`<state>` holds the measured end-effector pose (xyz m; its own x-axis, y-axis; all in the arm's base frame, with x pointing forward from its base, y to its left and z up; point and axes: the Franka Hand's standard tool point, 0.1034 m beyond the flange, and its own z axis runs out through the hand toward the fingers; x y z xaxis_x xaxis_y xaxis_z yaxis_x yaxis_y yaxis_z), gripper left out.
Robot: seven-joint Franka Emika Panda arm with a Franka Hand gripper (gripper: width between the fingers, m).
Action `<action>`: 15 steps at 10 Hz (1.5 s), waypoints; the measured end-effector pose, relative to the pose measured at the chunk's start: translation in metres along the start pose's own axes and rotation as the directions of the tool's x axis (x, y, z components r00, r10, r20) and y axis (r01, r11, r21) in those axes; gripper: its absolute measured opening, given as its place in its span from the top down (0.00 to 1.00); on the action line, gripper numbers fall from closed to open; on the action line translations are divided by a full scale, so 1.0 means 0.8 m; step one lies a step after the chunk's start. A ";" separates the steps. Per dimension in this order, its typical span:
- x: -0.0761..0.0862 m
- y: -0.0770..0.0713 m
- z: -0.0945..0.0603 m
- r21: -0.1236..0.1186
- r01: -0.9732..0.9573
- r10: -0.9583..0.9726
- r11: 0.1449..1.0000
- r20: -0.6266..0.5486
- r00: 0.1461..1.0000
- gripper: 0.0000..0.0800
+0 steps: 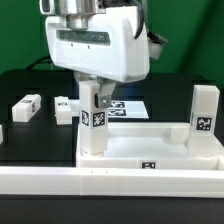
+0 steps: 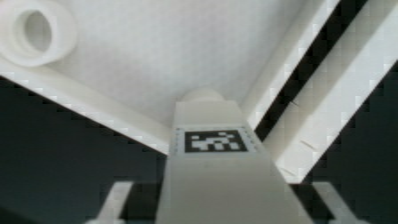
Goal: Assemble desk
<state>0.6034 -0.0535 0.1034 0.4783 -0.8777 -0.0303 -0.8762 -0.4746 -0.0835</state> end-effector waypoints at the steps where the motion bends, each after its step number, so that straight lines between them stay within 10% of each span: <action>1: 0.001 0.000 0.000 0.002 -0.016 0.016 1.000 -0.001 1.000 0.64; 6: 0.000 -0.001 0.000 -0.003 0.237 -0.237 0.972 0.002 0.972 0.21; 15: 0.000 -0.002 0.000 -0.011 0.859 -0.859 0.512 0.014 0.512 0.19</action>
Offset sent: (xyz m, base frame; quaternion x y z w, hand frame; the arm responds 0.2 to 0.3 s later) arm 0.0000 0.0000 0.0000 0.0000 0.0000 0.0000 1.0000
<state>0.6049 -0.0522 0.1037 0.9983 -0.0404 0.0427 -0.0379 -0.9976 -0.0576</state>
